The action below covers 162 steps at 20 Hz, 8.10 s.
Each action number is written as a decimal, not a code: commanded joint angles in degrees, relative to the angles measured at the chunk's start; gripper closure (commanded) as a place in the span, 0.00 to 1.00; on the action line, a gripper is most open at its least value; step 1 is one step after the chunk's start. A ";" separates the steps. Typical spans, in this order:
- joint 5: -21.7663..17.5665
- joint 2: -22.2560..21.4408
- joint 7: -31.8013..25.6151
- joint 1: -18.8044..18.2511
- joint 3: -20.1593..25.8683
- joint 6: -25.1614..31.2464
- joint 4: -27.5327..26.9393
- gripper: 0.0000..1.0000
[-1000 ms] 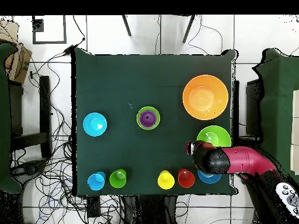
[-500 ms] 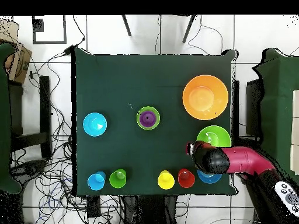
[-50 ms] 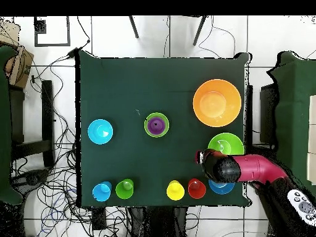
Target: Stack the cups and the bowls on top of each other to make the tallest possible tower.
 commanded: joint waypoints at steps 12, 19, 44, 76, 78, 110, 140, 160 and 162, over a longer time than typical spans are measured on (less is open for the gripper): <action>-6.37 1.73 -10.53 0.22 2.24 -0.89 -5.53 0.00; -7.85 2.23 -11.77 -0.35 2.09 -0.75 -6.35 0.00; -22.49 4.77 7.36 9.49 -9.28 -16.60 -3.98 0.00; -5.13 -10.91 -5.71 7.64 -6.11 -4.89 6.02 1.00; -4.59 -12.08 -5.85 7.83 -6.25 -4.56 6.44 1.00; 8.69 -16.78 10.39 29.95 -16.81 -3.97 10.12 1.00; 9.34 -5.69 8.42 30.28 -23.76 -19.91 7.44 0.00; 17.43 -22.01 -13.11 10.54 -3.16 2.15 13.74 0.00; 16.12 -21.76 -13.09 9.35 -2.02 1.74 13.64 0.00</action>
